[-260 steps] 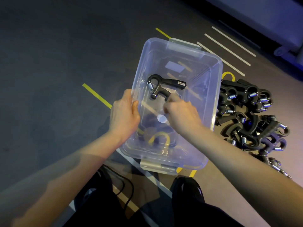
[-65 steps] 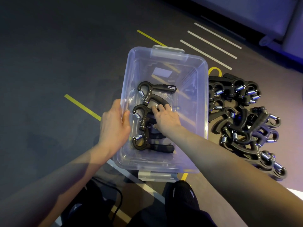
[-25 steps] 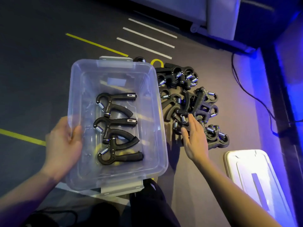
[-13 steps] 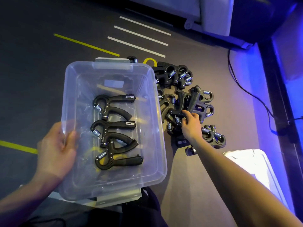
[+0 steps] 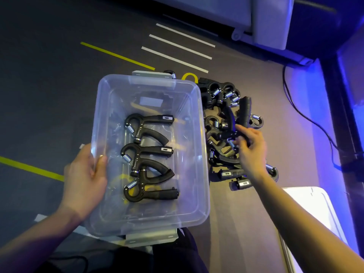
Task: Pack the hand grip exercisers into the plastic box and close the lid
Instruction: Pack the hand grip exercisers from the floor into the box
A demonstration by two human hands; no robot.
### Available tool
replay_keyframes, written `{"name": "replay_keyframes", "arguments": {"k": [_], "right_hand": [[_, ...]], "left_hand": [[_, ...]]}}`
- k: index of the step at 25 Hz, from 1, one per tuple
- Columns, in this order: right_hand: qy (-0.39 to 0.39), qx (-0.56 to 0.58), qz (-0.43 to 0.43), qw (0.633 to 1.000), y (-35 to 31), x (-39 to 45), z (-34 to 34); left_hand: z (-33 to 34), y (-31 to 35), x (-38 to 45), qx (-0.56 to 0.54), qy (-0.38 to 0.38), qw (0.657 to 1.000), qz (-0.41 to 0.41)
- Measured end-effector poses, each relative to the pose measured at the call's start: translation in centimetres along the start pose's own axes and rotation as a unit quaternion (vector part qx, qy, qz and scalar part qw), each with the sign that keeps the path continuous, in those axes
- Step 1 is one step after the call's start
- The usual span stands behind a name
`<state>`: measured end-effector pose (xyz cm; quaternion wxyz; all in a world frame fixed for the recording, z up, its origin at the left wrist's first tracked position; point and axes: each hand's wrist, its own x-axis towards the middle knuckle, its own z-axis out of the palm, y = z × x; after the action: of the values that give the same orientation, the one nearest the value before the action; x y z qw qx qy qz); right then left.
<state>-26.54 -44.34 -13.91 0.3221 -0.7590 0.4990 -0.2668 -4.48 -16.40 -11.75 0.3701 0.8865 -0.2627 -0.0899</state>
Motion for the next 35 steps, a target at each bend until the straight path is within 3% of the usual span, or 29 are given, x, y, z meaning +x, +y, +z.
{"name": "replay_keyframes", "arguments": {"k": [4,7,9,13,16,19,22,25,28,35], "right_hand": [[0.099,0.128,-0.096,0.982,-6.6,-0.9,-2.6],[0.095,0.197,-0.155,0.963,-12.1,-2.1,-3.4],[0.024,0.211,-0.181,0.960,-14.7,-2.4,-2.5],[-0.188,0.187,-0.165,0.950,-17.0,-2.5,2.2],[-0.300,0.170,-0.076,0.936,-17.5,-3.0,5.6],[-0.352,0.183,0.049,0.917,-17.5,-3.5,8.6],[-0.368,0.171,0.120,0.906,-17.1,-3.7,11.2],[-0.390,0.109,0.123,0.906,-16.6,-3.5,12.9],[-0.410,0.012,0.061,0.910,-17.0,-2.2,13.7],[-0.317,-0.077,-0.085,0.941,-20.4,-0.6,10.6]], "left_hand": [[-0.3,0.4,-0.4,-0.020,0.007,1.000,0.018],[-0.3,0.1,-0.6,-0.025,0.015,1.000,0.008],[-0.6,-0.4,-0.7,-0.025,0.015,1.000,0.001],[-1.5,-1.4,-1.0,-0.026,0.025,0.999,-0.014],[-1.9,-1.7,-1.1,-0.038,0.032,0.999,-0.015],[-2.0,-1.7,-1.0,-0.040,0.040,0.998,-0.023],[-2.0,-1.7,-1.0,-0.040,0.043,0.998,-0.011],[-2.1,-1.9,-1.0,-0.050,0.043,0.998,0.000],[-2.0,-2.0,-1.1,-0.049,0.042,0.998,0.011],[-2.0,-2.3,-1.1,-0.040,0.036,0.998,0.020]]}}
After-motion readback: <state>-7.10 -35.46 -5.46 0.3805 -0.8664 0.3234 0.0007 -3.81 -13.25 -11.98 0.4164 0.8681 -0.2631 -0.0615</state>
